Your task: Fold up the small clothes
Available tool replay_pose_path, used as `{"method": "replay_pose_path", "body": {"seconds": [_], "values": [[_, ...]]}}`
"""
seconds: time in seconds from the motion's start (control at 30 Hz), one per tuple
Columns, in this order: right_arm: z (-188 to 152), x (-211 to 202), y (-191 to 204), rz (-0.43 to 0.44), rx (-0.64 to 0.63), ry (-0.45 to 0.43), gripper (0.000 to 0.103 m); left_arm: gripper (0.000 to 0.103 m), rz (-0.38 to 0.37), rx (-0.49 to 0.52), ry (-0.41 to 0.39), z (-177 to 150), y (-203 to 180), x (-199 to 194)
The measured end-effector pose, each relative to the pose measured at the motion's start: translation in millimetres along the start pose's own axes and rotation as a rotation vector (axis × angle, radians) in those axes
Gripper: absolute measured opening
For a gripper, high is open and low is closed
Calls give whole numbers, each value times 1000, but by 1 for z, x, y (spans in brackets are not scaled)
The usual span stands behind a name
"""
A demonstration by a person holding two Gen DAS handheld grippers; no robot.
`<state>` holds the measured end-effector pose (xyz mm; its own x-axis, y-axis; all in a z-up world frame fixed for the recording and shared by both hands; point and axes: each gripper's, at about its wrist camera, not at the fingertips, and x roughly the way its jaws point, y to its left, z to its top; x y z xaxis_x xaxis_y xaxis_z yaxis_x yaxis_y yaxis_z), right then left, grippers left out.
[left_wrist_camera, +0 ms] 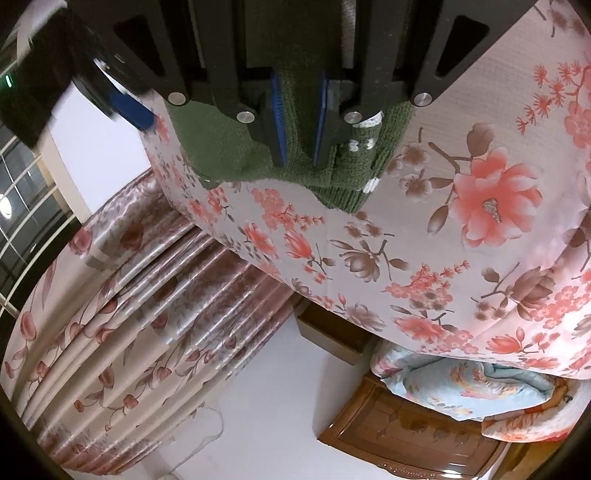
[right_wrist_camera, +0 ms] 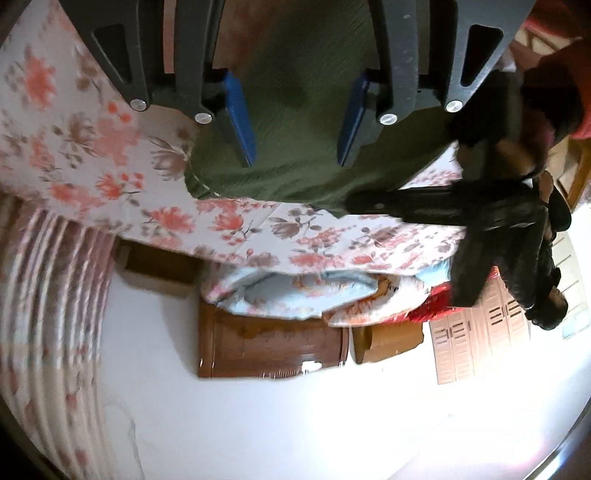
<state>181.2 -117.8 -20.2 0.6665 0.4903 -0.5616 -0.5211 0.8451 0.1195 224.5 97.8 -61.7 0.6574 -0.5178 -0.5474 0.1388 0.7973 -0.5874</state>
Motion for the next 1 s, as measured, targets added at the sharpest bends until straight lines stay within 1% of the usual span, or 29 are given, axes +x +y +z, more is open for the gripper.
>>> {"method": "replay_pose_path", "body": {"seconds": [0.07,0.1,0.17,0.2,0.27,0.33,0.37,0.43,0.5,0.6,0.63,0.7,0.73,0.77,0.8,0.83,0.93,1.0], "values": [[-1,30,-16,-11,31,92,103,14,22,17,-7,-1,-3,0],[-4,41,-25,-27,56,119,103,14,29,23,-9,-1,-4,-1],[-6,38,-33,-32,122,94,103,14,51,46,-13,-3,-9,-1],[-7,30,-31,-63,146,75,103,14,59,54,-16,-3,-10,-1],[-8,12,-18,-108,129,16,103,14,71,65,-20,-3,-11,0],[-11,-1,-3,-98,88,-32,103,14,77,70,-21,-3,-12,-1],[-14,-5,7,-74,51,-36,103,14,80,71,-19,-4,-12,-1],[-20,-1,21,-62,-19,13,103,14,89,78,-21,-4,-13,-1],[-29,4,30,-116,-99,42,103,14,102,91,-21,-5,-15,-1],[-26,-3,30,-147,-65,46,103,14,123,112,-25,-6,-19,0],[-26,-9,33,-158,-67,28,103,14,122,111,-24,-6,-19,0],[-30,-20,42,-130,-96,-5,103,14,118,106,-24,-5,-18,0],[-34,-21,47,-117,-117,5,103,14,118,106,-23,-5,-18,0],[-40,-18,52,-117,-141,33,103,14,120,108,-24,-5,-17,0],[-48,-16,56,-148,-176,46,103,14,119,109,-23,-5,-17,0],[-52,-18,57,-155,-189,36,103,14,122,113,-23,-5,-18,0],[-54,-26,44,-121,-109,43,103,14,128,117,-21,-5,-18,1],[-57,-36,41,-126,-89,32,103,14,129,118,-22,-5,-19,1]]}}
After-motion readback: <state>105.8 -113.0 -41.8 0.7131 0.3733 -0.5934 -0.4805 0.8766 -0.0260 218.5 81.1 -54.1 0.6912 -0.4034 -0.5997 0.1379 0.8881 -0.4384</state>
